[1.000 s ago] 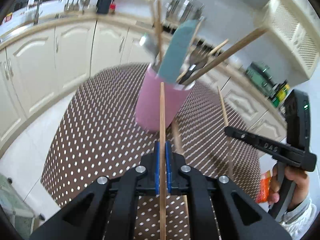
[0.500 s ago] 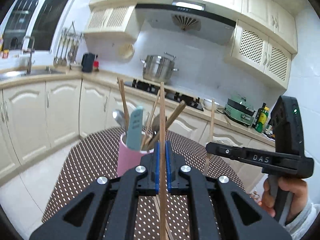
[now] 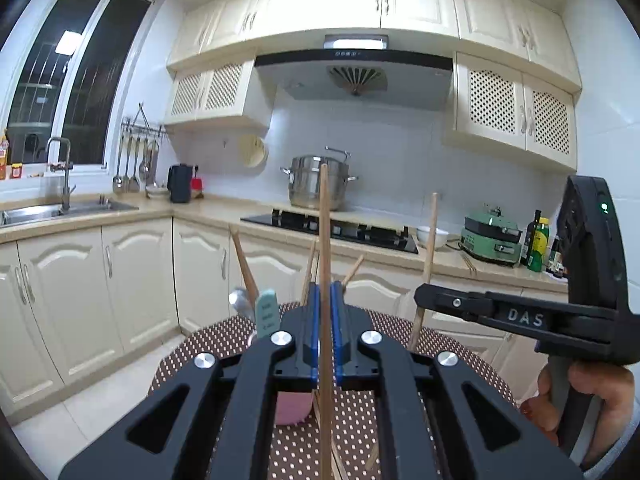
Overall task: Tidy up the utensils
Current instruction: 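Lift the chopsticks upright with both tools and lower them into the pink cup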
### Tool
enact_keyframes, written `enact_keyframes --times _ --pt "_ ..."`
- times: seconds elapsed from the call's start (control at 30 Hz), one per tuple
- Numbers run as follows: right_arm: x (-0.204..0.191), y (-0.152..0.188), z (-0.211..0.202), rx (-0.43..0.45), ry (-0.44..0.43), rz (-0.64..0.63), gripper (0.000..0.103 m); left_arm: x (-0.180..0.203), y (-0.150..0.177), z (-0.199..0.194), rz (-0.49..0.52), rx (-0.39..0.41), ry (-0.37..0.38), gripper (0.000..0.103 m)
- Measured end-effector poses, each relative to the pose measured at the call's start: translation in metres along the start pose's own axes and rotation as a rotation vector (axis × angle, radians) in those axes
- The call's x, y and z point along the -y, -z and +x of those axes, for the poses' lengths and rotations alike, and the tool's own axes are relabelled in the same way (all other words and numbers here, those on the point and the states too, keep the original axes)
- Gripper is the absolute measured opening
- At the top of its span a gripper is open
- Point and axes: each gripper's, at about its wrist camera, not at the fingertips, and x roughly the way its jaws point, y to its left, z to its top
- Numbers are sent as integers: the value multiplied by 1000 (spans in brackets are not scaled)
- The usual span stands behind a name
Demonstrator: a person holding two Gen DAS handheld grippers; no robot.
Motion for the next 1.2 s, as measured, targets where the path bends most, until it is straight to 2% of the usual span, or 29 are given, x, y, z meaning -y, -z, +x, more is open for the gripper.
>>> enact_keyframes --times 0.2,0.37,0.53,0.77,0.93,1.1,1.2 --pt "-11 -11 -8 80 16 -44 6 -5 -13 8 -23 53 18 5" --pt "-11 -18 -13 164 41 -55 6 -15 -21 7 -74 174 61 6" --pt "-12 -24 -13 225 50 -66 6 -24 -26 13 -122 246 75 5" --pt "-13 -31 1 260 20 -76 6 -35 -27 29 -151 327 17 5" --pt "-16 -37 12 268 2 -90 6 -43 -28 44 -149 352 -24 5" --pt "-13 -39 22 276 -14 -87 6 -69 -31 38 -232 424 -87 5" --pt "-12 -40 28 278 -21 -83 6 -78 -33 44 -238 432 -105 5"
